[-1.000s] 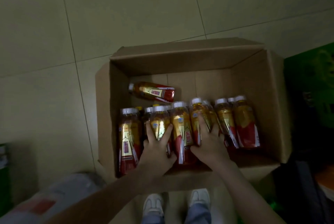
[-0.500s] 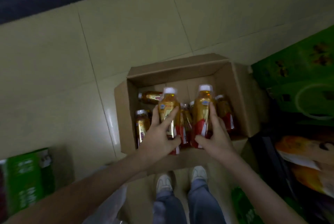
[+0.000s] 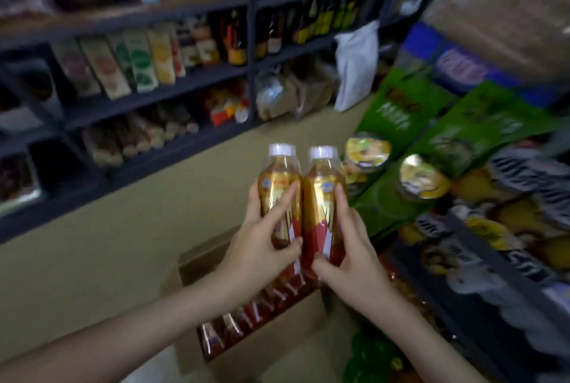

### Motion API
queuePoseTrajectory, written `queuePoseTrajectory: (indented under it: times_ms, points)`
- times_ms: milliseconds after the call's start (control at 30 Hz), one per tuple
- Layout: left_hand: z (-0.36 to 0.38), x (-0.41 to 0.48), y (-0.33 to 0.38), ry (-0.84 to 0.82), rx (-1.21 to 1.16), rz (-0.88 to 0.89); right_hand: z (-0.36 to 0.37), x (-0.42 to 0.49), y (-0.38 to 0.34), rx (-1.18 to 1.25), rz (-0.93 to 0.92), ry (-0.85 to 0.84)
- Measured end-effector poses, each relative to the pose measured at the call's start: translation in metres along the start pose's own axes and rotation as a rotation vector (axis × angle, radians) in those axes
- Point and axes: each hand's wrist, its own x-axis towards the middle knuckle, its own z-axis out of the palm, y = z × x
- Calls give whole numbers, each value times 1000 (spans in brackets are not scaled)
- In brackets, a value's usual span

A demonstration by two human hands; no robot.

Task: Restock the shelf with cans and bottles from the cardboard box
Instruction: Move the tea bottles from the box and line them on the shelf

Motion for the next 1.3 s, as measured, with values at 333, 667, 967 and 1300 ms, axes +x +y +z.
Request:
queuePoseTrajectory:
  times_ms: [333,667,967,1300]
  points:
    - [30,-12,243,87,51,432,-198,-119,-73,-96,-269,409]
    - [150,-67,424,-23,-107,702,-354,-291,-50,-118,-324,741]
    - [181,-45,547,95,-144,954,-462,-334,-80,-72,-433,999]
    - [176,70,605,105,-160,1039,-596,-255,-75,121,-85,1145]
